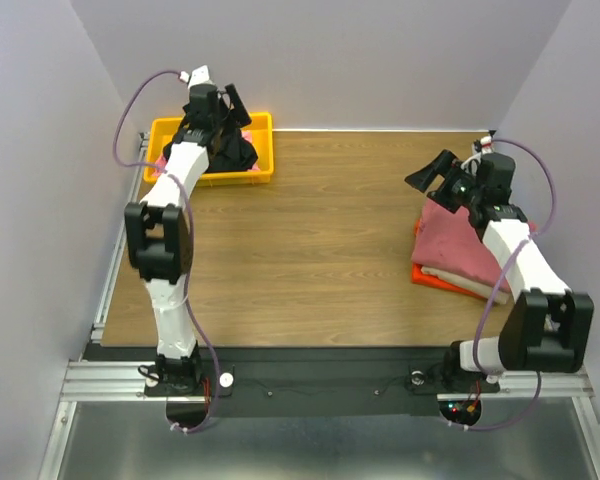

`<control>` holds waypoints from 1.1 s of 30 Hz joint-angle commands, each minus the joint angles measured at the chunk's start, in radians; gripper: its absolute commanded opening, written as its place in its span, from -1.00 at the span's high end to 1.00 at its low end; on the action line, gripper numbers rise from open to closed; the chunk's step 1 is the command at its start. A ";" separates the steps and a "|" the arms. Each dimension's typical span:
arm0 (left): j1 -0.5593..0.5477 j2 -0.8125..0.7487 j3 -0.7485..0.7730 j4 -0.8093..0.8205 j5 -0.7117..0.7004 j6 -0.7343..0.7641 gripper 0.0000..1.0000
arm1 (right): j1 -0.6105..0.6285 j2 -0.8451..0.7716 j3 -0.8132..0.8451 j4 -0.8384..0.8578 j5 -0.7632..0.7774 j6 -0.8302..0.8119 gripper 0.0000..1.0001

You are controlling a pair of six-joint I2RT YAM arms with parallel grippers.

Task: Fold and stack the t-shirts
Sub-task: Grab the tshirt from the pile

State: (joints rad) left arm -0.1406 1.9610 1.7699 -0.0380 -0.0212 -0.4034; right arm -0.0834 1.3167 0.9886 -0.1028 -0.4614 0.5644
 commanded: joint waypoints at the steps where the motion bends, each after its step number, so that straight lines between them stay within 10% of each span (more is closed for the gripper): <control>1: -0.002 0.242 0.326 -0.195 -0.074 0.080 -0.97 | 0.010 0.099 0.087 0.074 -0.040 0.060 -1.00; 8: -0.005 0.469 0.582 -0.220 -0.177 0.095 -0.96 | 0.027 0.164 0.064 0.074 0.115 0.046 -1.00; 12: -0.005 0.484 0.563 -0.192 -0.201 0.089 -0.45 | 0.027 0.151 0.038 0.074 0.142 0.032 -1.00; 16: -0.004 0.524 0.574 -0.189 -0.230 0.100 -0.36 | 0.027 0.106 0.010 0.071 0.159 0.026 -1.00; 22: -0.004 0.543 0.611 -0.206 -0.220 0.107 0.50 | 0.027 0.052 -0.005 0.068 0.159 0.026 -1.00; 23: -0.004 0.536 0.593 -0.203 -0.220 0.106 0.99 | 0.027 0.036 -0.008 0.064 0.162 0.028 -1.00; 33: -0.007 0.282 0.396 -0.108 -0.132 0.133 1.00 | 0.027 -0.065 -0.051 0.040 0.165 0.006 -1.00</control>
State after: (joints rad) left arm -0.1444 2.4508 2.2112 -0.2192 -0.1879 -0.2974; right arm -0.0639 1.3033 0.9485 -0.0784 -0.3061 0.5949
